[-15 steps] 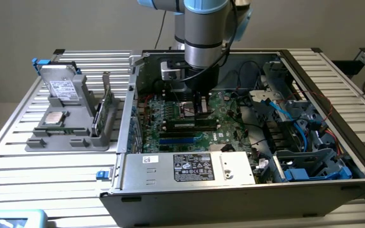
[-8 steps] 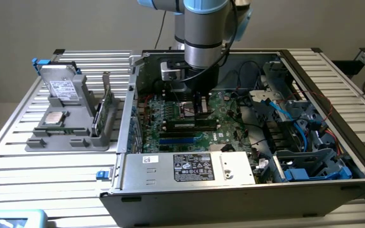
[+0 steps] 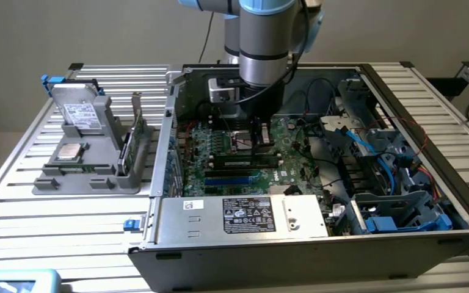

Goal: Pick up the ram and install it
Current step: 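Insert the ram into the slot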

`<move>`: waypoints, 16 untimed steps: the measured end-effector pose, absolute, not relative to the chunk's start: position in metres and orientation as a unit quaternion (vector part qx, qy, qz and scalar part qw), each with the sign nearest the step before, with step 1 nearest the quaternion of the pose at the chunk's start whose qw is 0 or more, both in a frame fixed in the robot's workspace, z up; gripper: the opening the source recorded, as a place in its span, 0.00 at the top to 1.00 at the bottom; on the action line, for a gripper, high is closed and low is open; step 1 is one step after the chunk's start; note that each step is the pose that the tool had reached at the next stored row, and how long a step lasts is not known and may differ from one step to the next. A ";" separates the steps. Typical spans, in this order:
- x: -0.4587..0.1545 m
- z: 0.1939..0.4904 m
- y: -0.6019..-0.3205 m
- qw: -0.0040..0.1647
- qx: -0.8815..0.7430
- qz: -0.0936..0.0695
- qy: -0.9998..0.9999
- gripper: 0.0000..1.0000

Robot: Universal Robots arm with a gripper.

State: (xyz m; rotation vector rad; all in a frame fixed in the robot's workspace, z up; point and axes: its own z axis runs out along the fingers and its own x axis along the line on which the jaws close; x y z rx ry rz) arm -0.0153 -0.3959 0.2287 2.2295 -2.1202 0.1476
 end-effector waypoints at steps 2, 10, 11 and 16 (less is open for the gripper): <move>-0.011 0.232 -0.398 0.031 0.724 0.048 -0.688 0.79; 0.008 0.251 -0.404 0.038 0.724 0.041 -0.687 0.79; 0.009 0.252 -0.405 0.039 0.724 0.039 -0.687 0.79; 0.010 0.252 -0.405 0.041 0.724 0.037 -0.687 0.79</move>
